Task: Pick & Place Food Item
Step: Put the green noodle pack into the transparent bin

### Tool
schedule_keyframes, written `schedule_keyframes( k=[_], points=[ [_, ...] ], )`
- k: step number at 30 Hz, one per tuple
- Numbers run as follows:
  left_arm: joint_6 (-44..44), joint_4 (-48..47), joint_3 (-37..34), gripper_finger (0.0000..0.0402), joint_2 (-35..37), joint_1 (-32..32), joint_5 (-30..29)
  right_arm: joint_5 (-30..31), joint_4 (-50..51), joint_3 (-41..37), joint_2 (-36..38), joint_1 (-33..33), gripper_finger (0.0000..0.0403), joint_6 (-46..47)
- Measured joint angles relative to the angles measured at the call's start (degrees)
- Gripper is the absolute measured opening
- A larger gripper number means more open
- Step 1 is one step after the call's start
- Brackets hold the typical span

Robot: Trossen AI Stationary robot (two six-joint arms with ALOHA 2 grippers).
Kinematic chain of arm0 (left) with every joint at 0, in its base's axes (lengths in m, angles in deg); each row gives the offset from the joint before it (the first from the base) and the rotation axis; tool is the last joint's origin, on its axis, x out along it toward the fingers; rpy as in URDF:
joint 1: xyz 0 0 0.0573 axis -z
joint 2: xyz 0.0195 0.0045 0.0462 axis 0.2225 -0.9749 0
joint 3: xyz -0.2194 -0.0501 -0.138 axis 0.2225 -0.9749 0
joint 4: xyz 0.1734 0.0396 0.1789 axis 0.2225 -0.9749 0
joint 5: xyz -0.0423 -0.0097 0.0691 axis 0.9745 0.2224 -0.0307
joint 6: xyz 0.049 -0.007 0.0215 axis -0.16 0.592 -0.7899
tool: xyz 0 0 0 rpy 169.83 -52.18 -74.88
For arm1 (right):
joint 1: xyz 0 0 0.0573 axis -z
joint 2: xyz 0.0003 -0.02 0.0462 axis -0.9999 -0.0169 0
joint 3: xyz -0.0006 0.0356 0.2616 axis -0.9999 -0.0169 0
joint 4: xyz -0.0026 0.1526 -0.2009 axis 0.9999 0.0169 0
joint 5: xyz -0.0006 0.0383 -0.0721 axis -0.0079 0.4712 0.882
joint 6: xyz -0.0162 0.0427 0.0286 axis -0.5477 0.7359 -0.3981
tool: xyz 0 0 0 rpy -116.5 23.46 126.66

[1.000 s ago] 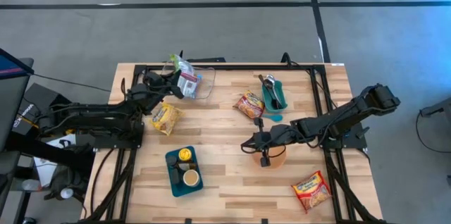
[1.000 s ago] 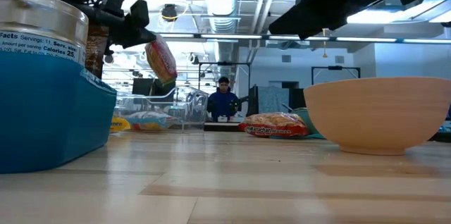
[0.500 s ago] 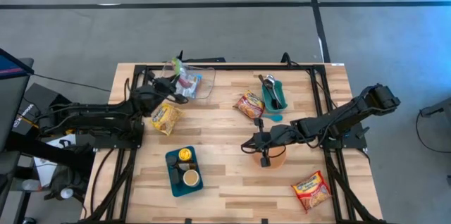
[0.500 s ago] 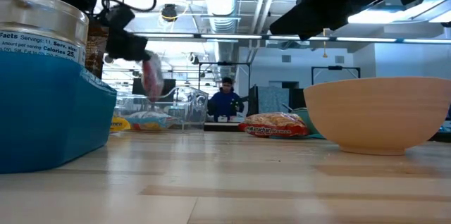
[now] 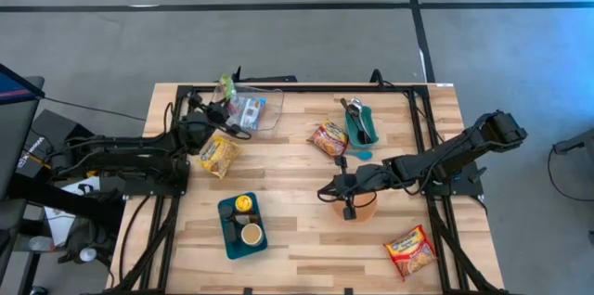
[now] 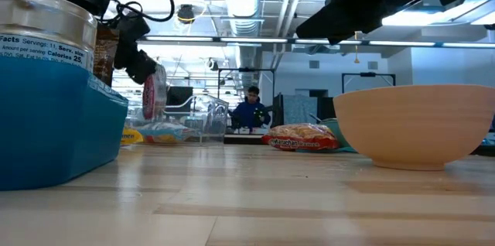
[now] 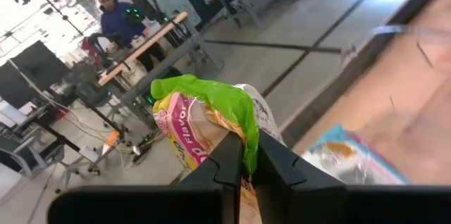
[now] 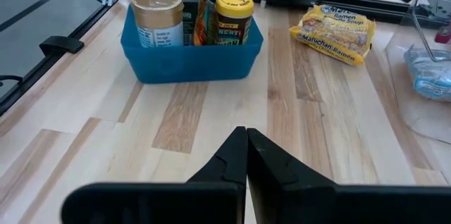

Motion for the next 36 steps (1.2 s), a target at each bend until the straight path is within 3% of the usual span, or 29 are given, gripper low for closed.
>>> schedule_keyframes(
  k=[9,24,31,36],
  points=[
    [-0.08,-7.24,0.0,0.0016,0.0,-1.74,0.09,0.0,0.0,0.0,0.0,0.0,0.0,0.25],
    [0.13,-7.7,0.0,0.0016,0.0,-2.89,0.11,-0.01,0.0,0.0,0.0,0.0,0.0,0.27],
    [2.53,-14.8,0.02,0.0016,0.0,-3.21,0.13,-0.02,-0.02,0.0,0.0,0.0,0.0,0.27],
    [4.22,-14.08,0.02,0.0016,-0.02,-3.24,0.1,-0.01,-0.04,0.0,0.0,0.0,0.0,0.27]
  ],
)
